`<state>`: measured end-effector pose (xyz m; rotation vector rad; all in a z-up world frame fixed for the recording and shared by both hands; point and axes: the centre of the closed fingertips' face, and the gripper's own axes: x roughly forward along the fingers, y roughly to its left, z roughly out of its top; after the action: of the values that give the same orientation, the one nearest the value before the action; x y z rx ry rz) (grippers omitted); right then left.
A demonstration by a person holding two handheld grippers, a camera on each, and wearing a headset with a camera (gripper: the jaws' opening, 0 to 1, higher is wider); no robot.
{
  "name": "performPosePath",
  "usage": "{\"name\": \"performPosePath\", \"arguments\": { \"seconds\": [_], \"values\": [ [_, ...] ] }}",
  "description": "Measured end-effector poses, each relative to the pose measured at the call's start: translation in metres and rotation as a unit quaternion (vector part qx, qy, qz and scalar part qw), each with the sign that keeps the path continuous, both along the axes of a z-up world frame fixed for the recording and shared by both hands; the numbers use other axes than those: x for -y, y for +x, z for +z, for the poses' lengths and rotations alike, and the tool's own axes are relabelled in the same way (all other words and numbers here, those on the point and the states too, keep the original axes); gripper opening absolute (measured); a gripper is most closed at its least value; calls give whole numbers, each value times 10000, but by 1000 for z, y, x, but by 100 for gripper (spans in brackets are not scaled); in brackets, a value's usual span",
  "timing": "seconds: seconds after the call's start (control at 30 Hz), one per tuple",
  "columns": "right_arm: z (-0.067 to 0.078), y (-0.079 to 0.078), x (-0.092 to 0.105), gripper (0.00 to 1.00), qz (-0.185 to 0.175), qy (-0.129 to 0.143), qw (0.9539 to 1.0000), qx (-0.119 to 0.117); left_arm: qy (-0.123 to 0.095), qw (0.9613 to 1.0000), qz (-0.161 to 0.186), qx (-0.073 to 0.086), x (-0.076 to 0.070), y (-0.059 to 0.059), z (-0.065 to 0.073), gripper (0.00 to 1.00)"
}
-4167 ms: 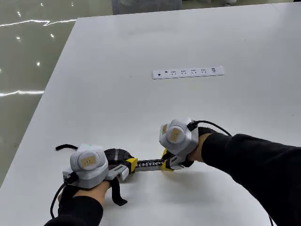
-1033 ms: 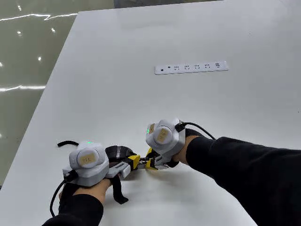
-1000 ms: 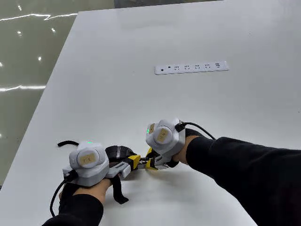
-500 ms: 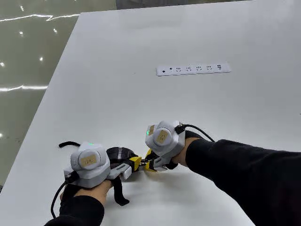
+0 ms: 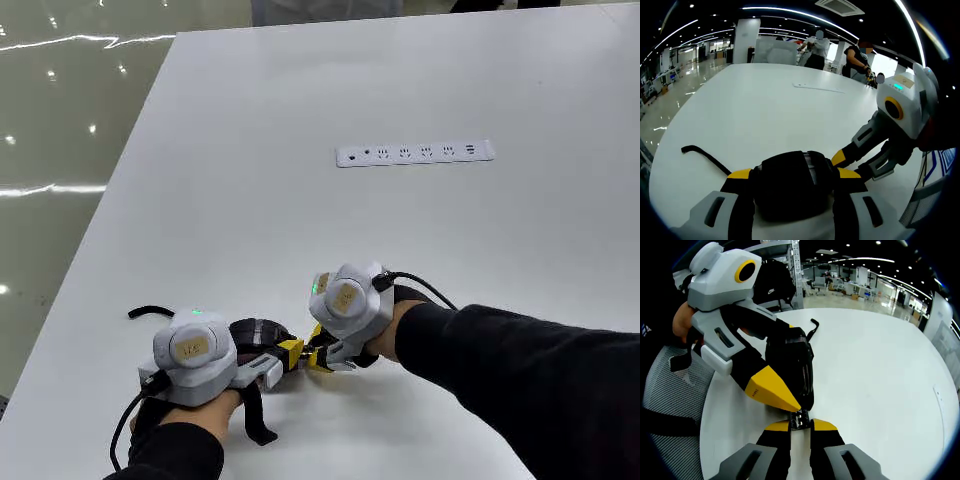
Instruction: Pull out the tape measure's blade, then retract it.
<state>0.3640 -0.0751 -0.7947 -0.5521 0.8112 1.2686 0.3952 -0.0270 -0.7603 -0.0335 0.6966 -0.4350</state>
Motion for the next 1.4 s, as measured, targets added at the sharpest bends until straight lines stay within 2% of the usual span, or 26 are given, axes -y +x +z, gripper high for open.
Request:
{"name": "performPosePath", "arguments": {
  "seconds": [0.13,0.93,1.1,1.4],
  "values": [
    [0,0,-1,10,78,2,10000,49,-9,10000,4,-1,0,0,-1,58],
    [0,0,-6,11,-101,130,9998,-57,-28,10000,29,23,1,0,0,59],
    [0,0,-6,11,-54,105,9999,-1,-7,10000,47,-11,1,0,0,60],
    [0,1,-7,12,-82,90,9999,31,18,9999,97,52,1,2,-1,61]
  ]
}}
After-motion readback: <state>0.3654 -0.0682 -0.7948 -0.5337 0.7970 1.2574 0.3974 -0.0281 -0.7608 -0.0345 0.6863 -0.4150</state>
